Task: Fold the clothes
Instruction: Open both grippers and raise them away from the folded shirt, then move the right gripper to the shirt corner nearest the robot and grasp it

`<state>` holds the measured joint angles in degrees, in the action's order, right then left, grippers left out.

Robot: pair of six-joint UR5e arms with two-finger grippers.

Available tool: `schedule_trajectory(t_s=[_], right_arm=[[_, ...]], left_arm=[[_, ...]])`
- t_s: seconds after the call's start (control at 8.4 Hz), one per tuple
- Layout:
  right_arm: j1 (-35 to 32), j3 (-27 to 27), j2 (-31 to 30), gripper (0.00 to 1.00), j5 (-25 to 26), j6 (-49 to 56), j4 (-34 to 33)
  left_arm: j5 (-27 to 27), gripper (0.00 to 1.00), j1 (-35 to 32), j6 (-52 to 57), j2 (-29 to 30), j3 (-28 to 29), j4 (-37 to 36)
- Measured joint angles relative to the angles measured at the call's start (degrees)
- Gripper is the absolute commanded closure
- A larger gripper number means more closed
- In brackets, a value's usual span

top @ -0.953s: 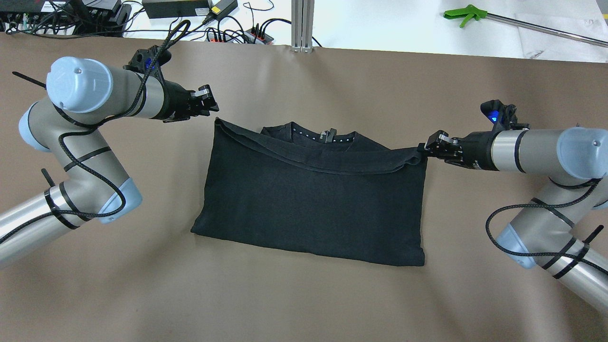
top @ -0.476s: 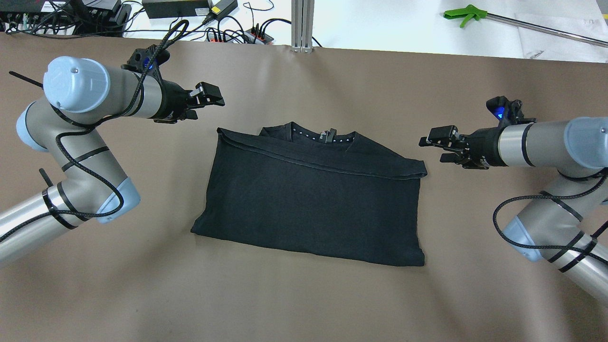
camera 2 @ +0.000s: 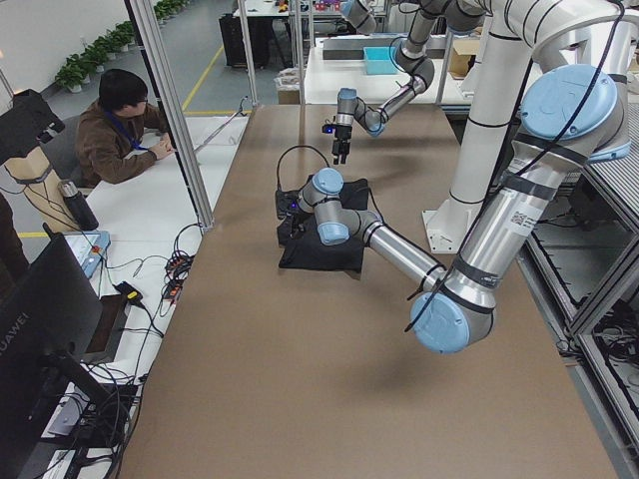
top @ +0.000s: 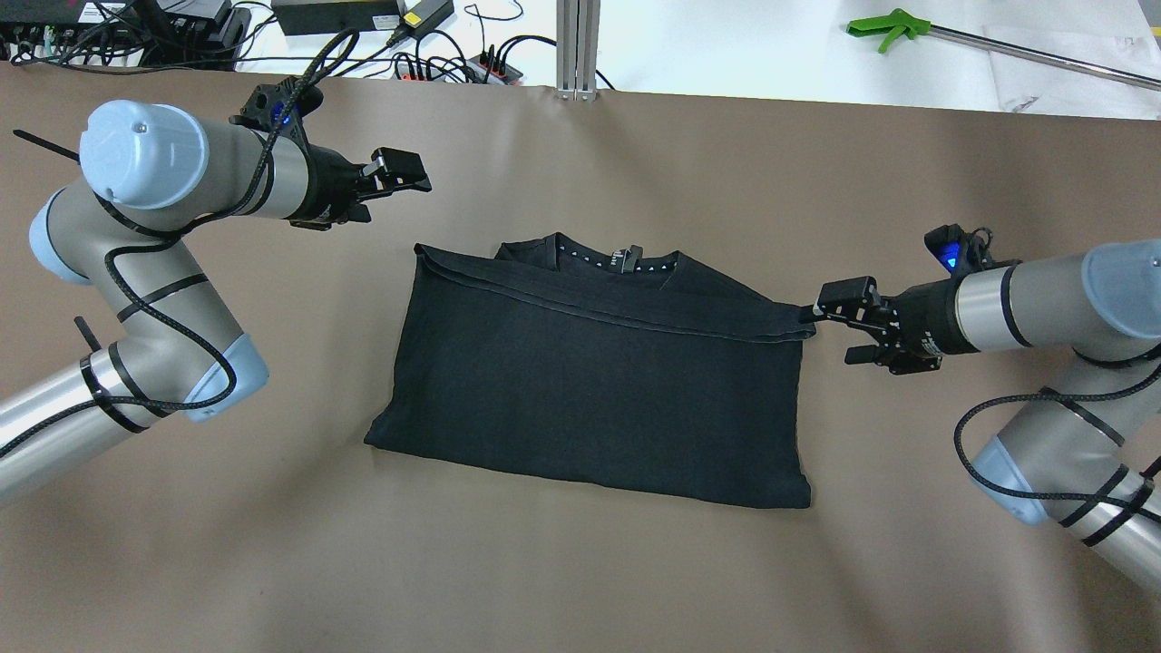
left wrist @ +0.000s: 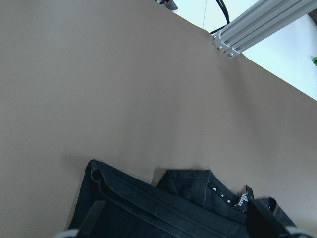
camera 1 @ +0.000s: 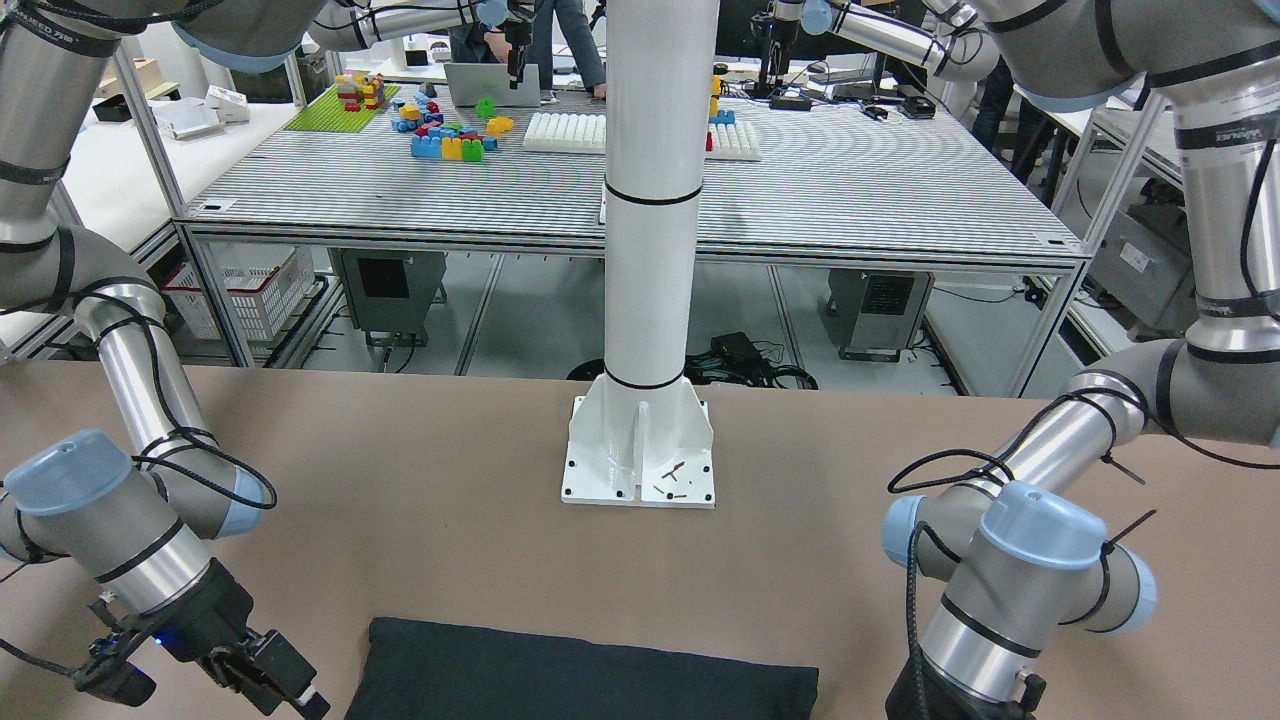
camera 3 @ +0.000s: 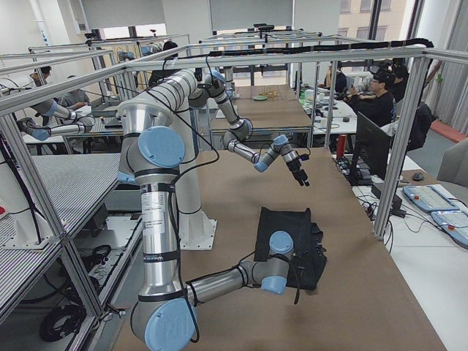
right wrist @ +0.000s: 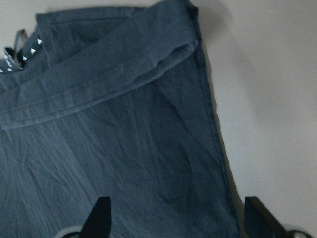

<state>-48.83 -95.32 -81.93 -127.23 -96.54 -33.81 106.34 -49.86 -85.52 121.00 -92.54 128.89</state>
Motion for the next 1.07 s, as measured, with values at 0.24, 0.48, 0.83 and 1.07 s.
schedule_trajectory(t_s=[0.24,0.48,0.83,1.07], right_arm=[[3.7,0.1,-2.0,0.06,1.0,0.1,0.3],[7.1,0.0,-3.6,0.06,2.7,0.2,1.7],[11.5,0.1,-4.1,0.07,5.4,0.3,2.8],[13.0,0.3,-4.4,0.59,6.3,0.2,2.8]], left_arm=[[-0.1,0.0,0.0,0.0,-0.3,-0.5,0.0],[-0.2,0.0,-0.1,0.1,-0.4,-0.5,0.0],[-0.3,0.0,-0.2,0.1,-0.7,-0.6,0.0],[-0.8,0.0,-0.2,0.1,-1.2,-0.6,0.0]])
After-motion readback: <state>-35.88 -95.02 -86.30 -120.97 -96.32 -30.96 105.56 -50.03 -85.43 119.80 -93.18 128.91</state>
